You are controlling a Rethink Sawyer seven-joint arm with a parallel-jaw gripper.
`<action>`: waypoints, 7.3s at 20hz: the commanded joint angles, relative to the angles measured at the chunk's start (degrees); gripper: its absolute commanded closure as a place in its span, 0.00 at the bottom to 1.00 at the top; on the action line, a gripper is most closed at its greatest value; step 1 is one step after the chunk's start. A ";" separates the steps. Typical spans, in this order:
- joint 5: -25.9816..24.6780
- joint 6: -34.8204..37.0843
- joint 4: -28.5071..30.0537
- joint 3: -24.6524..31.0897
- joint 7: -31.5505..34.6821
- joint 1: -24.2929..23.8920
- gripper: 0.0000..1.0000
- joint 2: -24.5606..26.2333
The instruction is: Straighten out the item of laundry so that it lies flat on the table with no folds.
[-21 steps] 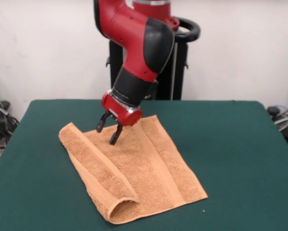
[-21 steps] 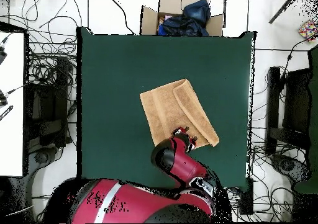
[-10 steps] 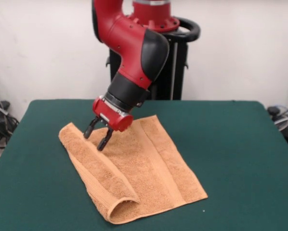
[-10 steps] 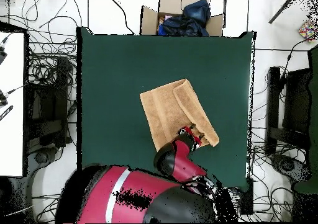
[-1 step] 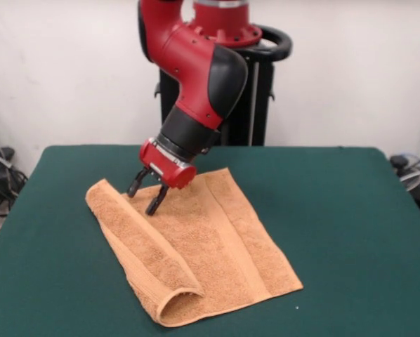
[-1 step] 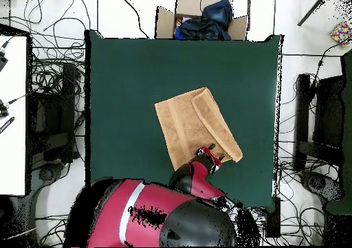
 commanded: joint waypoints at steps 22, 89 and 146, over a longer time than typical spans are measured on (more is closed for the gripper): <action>0.70 -6.33 -5.99 4.09 12.62 -4.41 0.00 4.59; 17.77 -29.23 -8.63 -3.77 14.07 1.58 0.00 15.08; 16.88 45.42 -27.59 2.85 9.44 4.94 0.00 3.02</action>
